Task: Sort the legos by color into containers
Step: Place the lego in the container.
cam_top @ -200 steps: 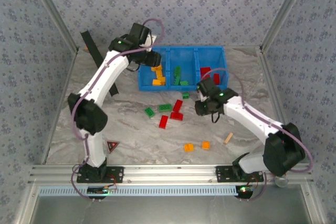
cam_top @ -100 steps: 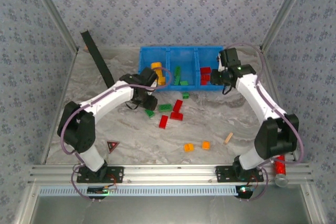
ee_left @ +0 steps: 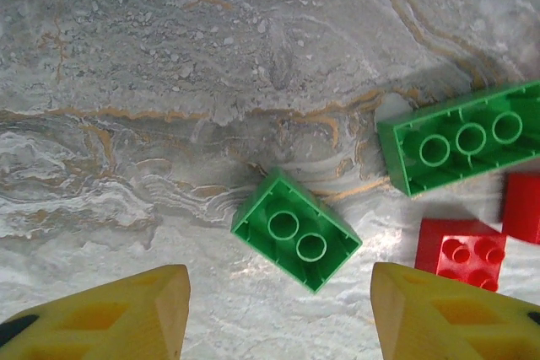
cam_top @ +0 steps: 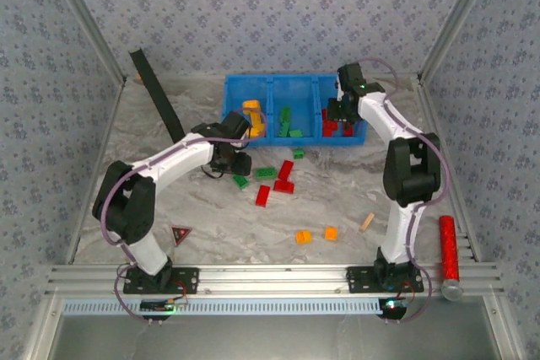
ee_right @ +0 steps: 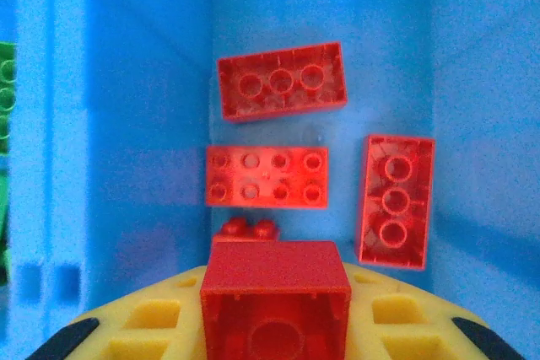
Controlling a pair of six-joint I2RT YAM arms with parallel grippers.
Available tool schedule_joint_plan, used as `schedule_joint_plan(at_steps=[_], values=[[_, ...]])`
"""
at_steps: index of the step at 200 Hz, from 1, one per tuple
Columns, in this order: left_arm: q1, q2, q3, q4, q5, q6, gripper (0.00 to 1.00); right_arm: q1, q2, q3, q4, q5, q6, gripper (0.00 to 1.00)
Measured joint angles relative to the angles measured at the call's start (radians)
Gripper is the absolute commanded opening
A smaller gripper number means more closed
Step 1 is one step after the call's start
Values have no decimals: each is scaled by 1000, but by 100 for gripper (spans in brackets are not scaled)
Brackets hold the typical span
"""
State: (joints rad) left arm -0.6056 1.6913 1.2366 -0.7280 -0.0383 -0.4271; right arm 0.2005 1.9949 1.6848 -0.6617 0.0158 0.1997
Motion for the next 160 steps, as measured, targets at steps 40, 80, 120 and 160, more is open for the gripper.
schedule_joint_plan(at_steps=[40, 80, 120, 160], values=[[10, 35, -30, 39, 0, -96, 59, 0, 103, 122, -10, 26, -24, 33], [28, 68, -45, 85, 8, -186, 59, -3, 129, 160, -18, 37, -50, 44], [34, 124, -45, 105, 27, -265, 57, -6, 158, 171, -21, 41, -72, 54], [34, 147, -57, 128, 54, -313, 54, -6, 158, 164, -16, 49, -87, 58]])
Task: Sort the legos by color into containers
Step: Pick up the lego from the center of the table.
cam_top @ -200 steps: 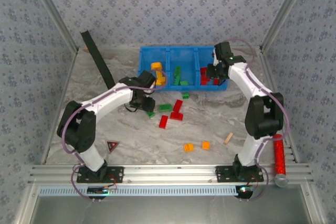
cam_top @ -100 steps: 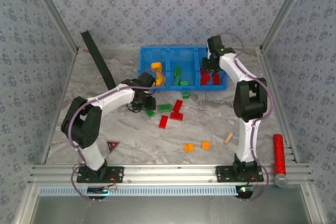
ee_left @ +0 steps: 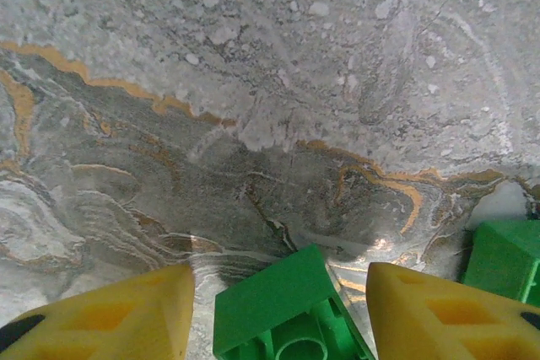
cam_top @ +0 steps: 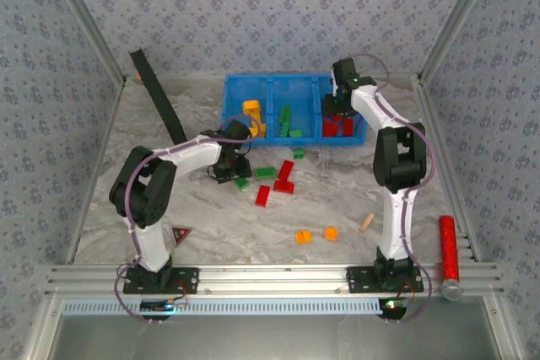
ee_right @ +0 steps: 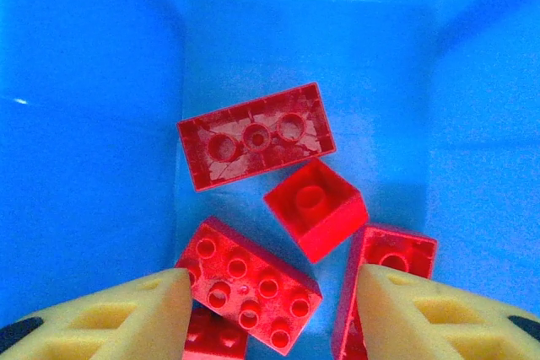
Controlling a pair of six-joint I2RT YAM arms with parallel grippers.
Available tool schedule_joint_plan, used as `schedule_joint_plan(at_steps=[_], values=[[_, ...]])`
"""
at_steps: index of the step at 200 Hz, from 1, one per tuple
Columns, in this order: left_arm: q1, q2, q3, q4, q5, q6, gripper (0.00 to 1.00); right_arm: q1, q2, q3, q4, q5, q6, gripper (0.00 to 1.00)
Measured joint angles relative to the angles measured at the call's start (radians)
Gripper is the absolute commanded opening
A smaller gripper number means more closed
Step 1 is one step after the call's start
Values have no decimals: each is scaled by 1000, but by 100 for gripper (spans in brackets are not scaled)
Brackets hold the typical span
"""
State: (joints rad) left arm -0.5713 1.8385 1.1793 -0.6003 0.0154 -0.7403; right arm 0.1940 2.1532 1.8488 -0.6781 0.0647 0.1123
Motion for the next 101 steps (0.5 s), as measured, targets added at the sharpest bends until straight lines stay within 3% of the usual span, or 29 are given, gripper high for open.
schedule_joint_plan(at_steps=[56, 101], values=[[1, 5, -4, 6, 10, -21, 36, 13, -125, -68, 2, 3, -17, 61], [1, -1, -8, 3, 10, -8, 27, 65, -248, -84, -48, -2, -13, 71]])
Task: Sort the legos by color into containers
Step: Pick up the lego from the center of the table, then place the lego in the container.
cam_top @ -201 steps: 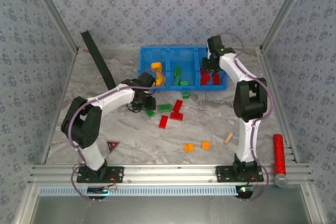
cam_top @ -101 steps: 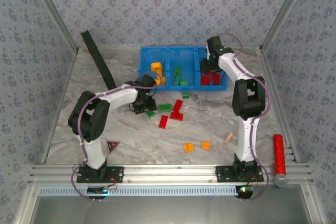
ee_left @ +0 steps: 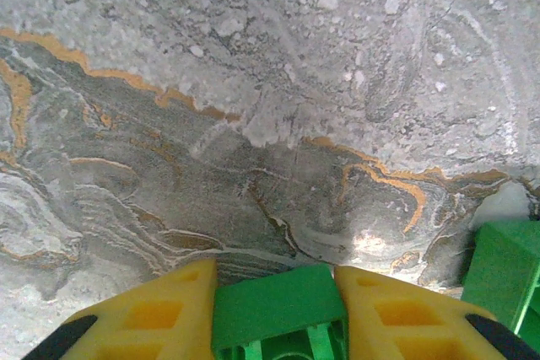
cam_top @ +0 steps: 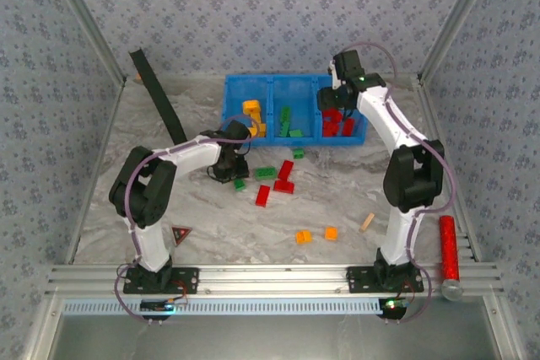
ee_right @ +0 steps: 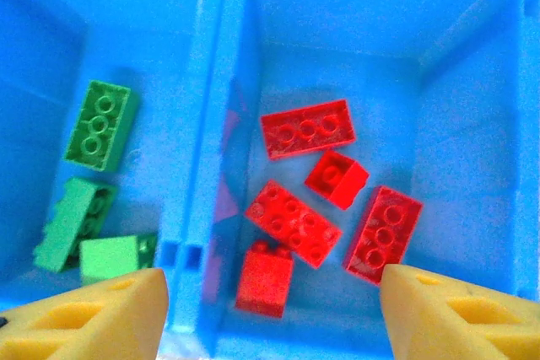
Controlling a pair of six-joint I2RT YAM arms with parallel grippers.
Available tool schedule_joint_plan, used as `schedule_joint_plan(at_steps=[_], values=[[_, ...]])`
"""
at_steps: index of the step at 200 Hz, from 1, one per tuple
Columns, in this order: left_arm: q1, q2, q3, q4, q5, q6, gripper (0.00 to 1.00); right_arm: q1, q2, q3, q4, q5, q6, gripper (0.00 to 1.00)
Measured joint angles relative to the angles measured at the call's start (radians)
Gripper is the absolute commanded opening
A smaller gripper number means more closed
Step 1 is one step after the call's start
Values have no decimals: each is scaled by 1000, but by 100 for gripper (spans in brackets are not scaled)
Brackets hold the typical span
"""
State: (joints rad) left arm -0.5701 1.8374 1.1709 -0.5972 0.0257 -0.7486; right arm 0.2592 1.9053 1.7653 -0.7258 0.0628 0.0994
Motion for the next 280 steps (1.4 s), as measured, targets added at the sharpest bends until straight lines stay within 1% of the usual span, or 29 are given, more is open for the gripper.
schedule_joint_plan(at_steps=[20, 54, 93, 105, 118, 146, 167, 187, 217, 244, 280], values=[[0, -8, -3, -8, -3, 21, 25, 29, -55, -77, -5, -2, 16, 72], [1, -52, 35, -90, -27, 73, 25, 101, -204, -315, 3, 2, 90, 73], [1, -124, 221, -144, -60, 147, 25, 231, -385, -568, 42, 21, 213, 74], [1, -134, 277, -145, -64, 166, 26, 267, -425, -620, 46, 32, 251, 76], [1, -134, 336, -147, -65, 185, 26, 306, -461, -668, 53, 39, 288, 80], [-2, -112, 452, -164, -65, 222, 26, 377, -504, -745, 98, 26, 372, 81], [-12, -61, 549, -166, -72, 255, 26, 439, -510, -790, 140, 32, 445, 81], [-27, 3, 630, -171, -80, 285, 26, 529, -510, -807, 167, 66, 528, 81], [-57, 145, 793, -195, -102, 332, 26, 637, -495, -807, 235, 121, 638, 81], [-77, 293, 959, -220, -103, 351, 25, 684, -425, -806, 294, 147, 705, 82], [-85, 493, 1174, -275, -93, 361, 26, 733, -295, -781, 317, 163, 759, 81]])
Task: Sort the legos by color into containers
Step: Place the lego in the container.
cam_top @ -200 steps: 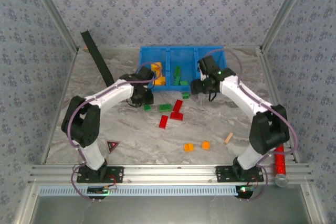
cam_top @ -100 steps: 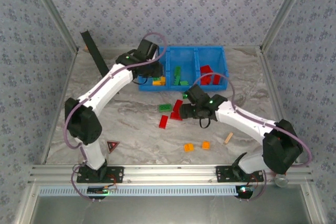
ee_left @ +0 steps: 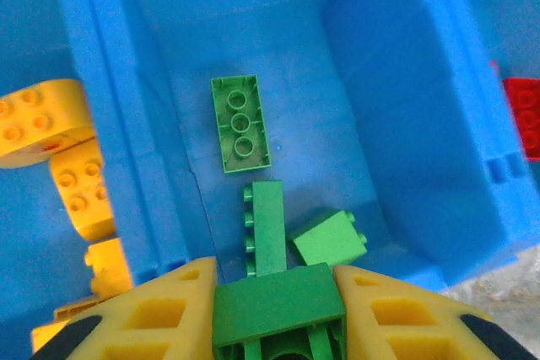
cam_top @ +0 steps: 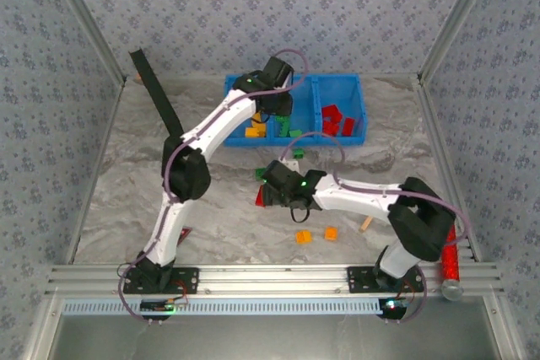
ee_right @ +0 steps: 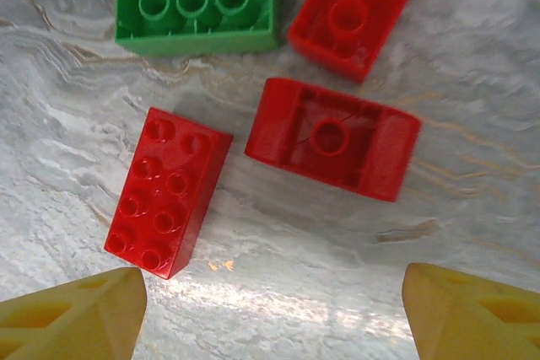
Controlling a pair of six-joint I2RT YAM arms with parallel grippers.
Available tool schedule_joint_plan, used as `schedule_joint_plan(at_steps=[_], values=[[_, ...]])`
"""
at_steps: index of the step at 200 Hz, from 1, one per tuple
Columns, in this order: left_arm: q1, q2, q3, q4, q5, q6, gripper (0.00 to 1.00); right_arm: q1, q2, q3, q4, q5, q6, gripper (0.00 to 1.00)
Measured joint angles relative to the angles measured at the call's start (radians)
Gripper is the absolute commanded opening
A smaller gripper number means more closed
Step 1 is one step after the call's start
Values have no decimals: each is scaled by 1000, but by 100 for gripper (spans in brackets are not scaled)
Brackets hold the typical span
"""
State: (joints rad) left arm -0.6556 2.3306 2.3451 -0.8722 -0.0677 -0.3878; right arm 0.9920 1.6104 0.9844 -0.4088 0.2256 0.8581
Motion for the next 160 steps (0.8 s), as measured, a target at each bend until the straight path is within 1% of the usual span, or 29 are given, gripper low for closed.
schedule_joint_plan(at_steps=[33, 56, 94, 125, 160], values=[[-2, 156, 183, -62, 3, 5, 27, 31, 98, 51, 16, -1, 21, 81], [-11, 193, 244, -80, 3, 13, 28, 39, 140, 84, 21, -1, 29, 81], [-22, 214, 257, -100, 3, 21, 30, 39, 183, 124, 28, -3, 38, 81], [-26, 230, 257, -105, 2, 32, 37, 39, 216, 146, 33, -5, 44, 78], [-29, 231, 257, -106, 3, 34, 44, 39, 250, 166, 39, -6, 48, 68]])
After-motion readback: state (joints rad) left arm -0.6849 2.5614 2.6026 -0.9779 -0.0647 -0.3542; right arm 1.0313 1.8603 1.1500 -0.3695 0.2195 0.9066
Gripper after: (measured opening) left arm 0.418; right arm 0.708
